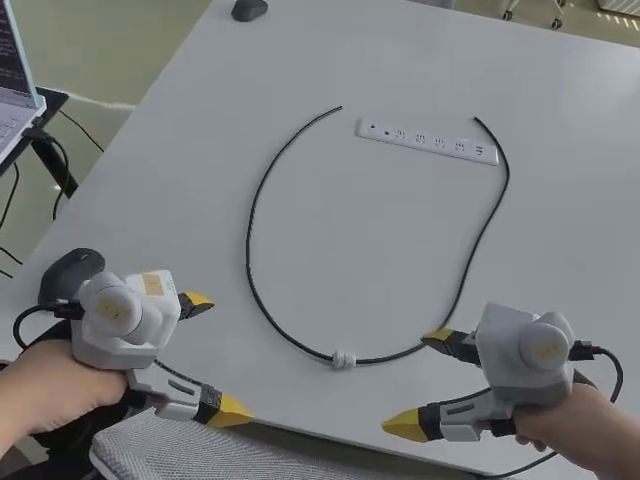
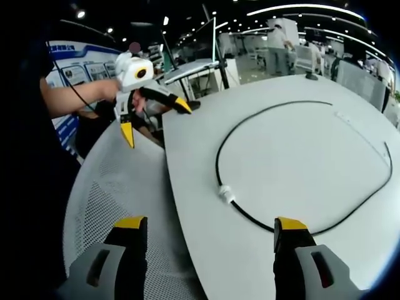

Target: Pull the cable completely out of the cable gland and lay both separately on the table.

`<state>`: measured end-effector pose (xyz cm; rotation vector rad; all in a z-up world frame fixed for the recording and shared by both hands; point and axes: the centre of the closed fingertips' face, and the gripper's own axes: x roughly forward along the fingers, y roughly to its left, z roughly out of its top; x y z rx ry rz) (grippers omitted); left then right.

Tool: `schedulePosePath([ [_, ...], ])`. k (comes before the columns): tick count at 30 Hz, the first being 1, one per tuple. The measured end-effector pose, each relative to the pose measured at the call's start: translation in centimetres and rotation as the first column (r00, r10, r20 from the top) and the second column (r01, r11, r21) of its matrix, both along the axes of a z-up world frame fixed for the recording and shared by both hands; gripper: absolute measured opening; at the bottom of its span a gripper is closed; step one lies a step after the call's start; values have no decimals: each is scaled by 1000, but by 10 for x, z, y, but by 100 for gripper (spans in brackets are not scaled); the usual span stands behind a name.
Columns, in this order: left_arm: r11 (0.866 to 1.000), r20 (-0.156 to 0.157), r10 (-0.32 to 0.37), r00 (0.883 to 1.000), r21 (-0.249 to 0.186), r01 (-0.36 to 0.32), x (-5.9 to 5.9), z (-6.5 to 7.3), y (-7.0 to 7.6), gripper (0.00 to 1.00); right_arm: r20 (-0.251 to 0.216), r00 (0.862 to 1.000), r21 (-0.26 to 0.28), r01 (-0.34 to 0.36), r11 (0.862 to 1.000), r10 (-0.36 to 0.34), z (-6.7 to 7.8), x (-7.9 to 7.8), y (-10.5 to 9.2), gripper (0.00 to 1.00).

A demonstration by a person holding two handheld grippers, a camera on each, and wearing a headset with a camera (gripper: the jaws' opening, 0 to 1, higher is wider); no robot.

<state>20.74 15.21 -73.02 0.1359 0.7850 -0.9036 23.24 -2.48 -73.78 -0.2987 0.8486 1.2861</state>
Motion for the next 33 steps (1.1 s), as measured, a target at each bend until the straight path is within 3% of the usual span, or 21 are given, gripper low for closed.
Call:
schedulePosePath([
  [13, 1000, -7, 7, 1000, 3, -7, 0, -4, 2, 93, 21, 999, -14, -39, 999, 39, -3, 8, 13, 78],
  [21, 1000, -27, -3, 1000, 17, 3, -6, -9, 0, 93, 27, 996, -30, -78, 996, 79, -8, 12, 24, 74],
  [33, 1000, -10, -4, 1000, 11, 4, -4, -5, -7, 93, 47, 987, -70, -153, 986, 156, -21, 17, 38, 64],
])
